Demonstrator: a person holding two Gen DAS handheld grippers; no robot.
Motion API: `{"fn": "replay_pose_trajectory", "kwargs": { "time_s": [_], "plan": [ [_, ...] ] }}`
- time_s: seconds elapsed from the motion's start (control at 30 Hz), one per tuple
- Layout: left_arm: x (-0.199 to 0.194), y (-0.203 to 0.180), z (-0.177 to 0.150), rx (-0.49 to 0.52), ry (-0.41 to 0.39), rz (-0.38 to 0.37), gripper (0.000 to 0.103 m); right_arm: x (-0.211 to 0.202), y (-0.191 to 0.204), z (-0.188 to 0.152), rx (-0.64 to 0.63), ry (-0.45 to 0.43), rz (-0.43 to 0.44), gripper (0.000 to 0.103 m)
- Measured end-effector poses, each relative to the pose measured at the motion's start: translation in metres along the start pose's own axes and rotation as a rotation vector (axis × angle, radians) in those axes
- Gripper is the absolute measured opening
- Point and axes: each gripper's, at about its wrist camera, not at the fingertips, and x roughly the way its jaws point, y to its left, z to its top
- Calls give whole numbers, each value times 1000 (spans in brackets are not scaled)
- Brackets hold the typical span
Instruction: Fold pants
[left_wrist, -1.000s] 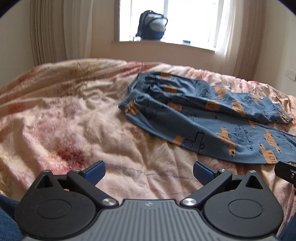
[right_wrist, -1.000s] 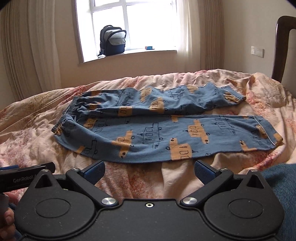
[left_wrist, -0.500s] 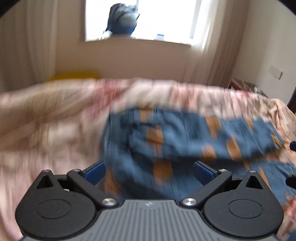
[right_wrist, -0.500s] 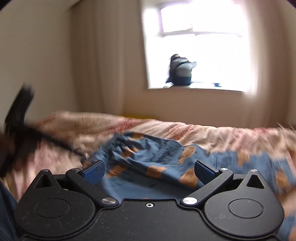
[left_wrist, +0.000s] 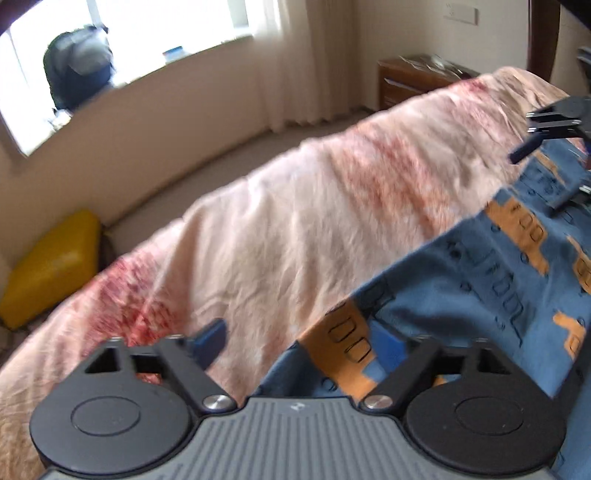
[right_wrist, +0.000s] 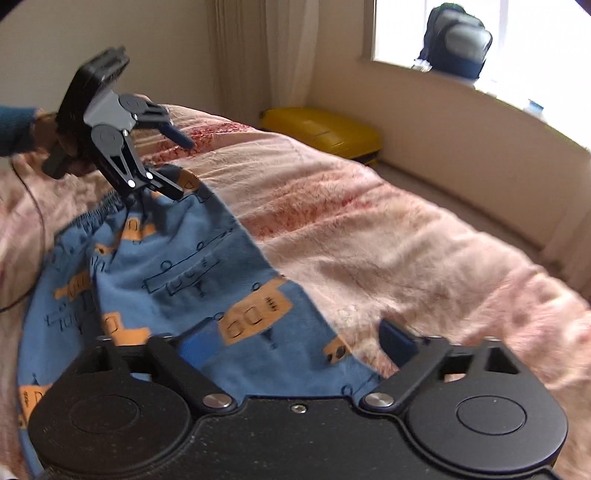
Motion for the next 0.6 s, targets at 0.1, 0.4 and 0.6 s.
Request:
{"fn": "replay_pose_trajectory", "kwargs": {
  "time_s": [0.1, 0.4, 0.6],
  "plan": [
    [7, 18, -2, -22, 38, -94, 69, 15, -12, 5, -7, 48, 71, 78],
    [-33, 6, -5, 33, 16, -72, 0, 20, 6, 17, -51, 79, 16, 3],
    [-81, 7, -1, -73, -153, 73, 0, -6, 30, 35, -163, -56, -231, 2]
  ]
}}
